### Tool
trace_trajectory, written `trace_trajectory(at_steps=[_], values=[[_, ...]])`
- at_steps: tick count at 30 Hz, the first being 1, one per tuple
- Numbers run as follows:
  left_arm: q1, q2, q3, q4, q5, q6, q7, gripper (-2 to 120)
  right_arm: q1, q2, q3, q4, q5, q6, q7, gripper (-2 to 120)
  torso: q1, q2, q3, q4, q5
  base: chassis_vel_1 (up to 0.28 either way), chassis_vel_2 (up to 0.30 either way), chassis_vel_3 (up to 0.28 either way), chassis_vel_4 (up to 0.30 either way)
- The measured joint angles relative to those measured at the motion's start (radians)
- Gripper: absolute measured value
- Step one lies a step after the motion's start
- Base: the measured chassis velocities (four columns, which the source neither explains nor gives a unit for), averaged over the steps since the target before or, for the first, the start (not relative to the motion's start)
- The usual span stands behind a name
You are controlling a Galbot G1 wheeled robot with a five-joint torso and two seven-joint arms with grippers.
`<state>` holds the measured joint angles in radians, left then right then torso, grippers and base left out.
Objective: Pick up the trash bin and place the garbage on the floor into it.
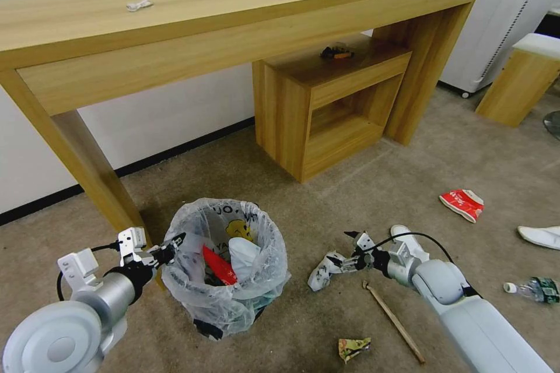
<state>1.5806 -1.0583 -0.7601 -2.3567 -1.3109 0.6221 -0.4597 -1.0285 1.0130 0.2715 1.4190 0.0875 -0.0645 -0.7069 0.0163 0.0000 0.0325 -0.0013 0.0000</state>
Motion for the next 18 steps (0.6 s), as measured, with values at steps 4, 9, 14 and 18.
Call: trace_trajectory(at_steps=[4,9,14,18], values=[[0.002,0.000,-0.002,-0.002,0.000,0.000,0.000,3,0.012,0.012,0.000,-0.038,-0.026,0.035,-0.036,100,0.000,0.000,0.000,0.0000,0.0000,0.000,0.000,0.000,0.000],[0.001,-0.002,0.000,-0.002,0.000,0.001,0.000,3,0.019,0.021,0.000,-0.066,-0.048,0.063,-0.055,100,0.000,0.000,0.000,0.0000,0.0000,0.000,0.000,0.000,0.000],[-0.001,-0.006,0.006,-0.002,0.002,0.001,-0.001,3,0.025,0.041,-0.005,-0.107,-0.086,0.083,-0.071,100,0.000,0.000,0.000,0.0000,0.0000,0.000,0.000,0.000,0.000],[-0.002,-0.006,0.007,-0.002,0.002,0.001,-0.001,3,0.030,0.051,-0.006,-0.127,-0.108,0.090,-0.085,100,0.000,0.000,0.000,-0.0001,0.0000,0.000,0.000,0.000,0.000]])
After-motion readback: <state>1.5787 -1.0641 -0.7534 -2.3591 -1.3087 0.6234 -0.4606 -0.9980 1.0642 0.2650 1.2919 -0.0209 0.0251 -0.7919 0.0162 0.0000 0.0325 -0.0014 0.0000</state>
